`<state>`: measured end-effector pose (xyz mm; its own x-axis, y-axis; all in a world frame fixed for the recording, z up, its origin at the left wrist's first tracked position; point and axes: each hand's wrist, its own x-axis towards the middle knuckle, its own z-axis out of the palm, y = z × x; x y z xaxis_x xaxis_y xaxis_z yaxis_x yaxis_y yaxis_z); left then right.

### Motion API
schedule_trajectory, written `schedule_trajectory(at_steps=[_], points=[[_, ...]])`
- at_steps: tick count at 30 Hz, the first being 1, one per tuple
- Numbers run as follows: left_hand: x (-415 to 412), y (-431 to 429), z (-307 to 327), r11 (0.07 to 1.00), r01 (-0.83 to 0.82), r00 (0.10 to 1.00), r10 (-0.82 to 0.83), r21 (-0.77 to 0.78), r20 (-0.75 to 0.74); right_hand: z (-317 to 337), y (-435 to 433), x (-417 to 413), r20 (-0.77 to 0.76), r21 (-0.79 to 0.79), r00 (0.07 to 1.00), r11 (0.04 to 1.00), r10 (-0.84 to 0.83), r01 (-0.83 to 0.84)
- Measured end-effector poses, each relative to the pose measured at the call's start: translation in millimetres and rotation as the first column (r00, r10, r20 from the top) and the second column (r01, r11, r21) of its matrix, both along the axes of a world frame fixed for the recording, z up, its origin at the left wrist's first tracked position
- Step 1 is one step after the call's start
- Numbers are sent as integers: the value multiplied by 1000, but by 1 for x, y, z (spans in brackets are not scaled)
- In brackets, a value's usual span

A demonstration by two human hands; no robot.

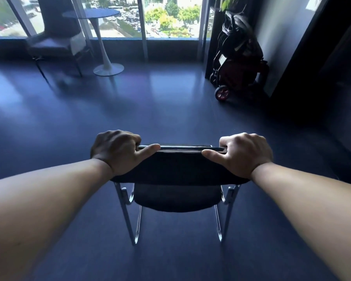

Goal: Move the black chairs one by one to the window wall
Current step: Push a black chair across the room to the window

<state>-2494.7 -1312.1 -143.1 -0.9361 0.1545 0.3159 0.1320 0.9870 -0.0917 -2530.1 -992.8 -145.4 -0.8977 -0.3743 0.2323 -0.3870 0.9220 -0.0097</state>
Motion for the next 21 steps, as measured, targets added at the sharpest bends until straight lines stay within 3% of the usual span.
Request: schedule_trajectory(at_steps=[21], points=[[-281,-13,-1,996,-88,996,88,3,-8,-3,-19,-307,-17,14,997,997,70,-69]])
